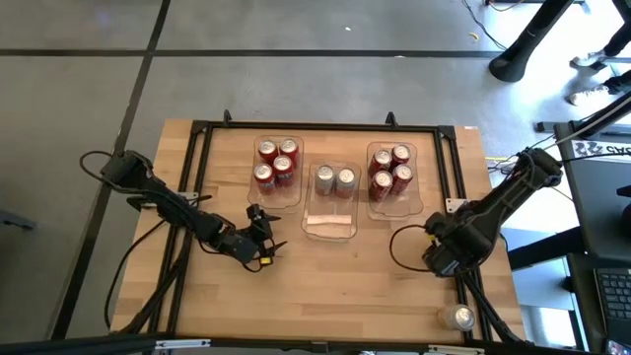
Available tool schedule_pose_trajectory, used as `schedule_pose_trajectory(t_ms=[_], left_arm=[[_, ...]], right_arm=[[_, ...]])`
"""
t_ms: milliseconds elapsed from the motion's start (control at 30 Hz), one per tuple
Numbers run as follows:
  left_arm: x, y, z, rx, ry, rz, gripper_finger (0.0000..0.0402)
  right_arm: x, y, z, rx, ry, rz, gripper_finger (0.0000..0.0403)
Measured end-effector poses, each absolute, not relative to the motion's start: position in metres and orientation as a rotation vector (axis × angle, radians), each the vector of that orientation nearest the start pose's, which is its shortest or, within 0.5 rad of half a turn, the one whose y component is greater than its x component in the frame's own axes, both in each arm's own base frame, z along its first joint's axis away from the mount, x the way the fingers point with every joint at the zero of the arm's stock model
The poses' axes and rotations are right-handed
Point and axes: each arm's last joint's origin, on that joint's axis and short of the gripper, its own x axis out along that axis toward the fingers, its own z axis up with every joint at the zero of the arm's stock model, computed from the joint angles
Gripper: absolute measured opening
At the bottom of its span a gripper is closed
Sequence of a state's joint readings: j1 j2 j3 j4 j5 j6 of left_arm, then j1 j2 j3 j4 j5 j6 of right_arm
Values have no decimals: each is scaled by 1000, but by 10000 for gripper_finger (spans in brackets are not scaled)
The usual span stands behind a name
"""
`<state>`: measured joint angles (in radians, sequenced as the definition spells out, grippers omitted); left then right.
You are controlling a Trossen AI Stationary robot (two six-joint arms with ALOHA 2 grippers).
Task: Sort soda cans
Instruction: Put the yellow white soda can into the center transparent bin
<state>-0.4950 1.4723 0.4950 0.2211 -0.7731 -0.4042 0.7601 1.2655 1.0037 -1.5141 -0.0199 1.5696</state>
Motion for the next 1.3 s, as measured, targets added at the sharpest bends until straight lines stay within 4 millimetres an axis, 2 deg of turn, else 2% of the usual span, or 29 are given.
schedule_pose_trajectory(t_ms=[200, 633, 900, 1067, 1300], left_arm=[[225, -99, 136, 60, 541, 378, 347], [225, -99, 136, 60, 541, 379, 347], [225, -99, 136, 59, 541, 379, 347], [225, -99, 136, 53, 540, 381, 347], [225, -99, 136, 46, 538, 381, 347]], right_arm=[[127, 122, 246, 518, 1572, -763, 363], [125, 123, 210, 580, 1619, -713, 360], [125, 123, 210, 578, 1631, -695, 292], [128, 125, 212, 587, 1612, -670, 292], [146, 137, 229, 661, 1411, -558, 292]])
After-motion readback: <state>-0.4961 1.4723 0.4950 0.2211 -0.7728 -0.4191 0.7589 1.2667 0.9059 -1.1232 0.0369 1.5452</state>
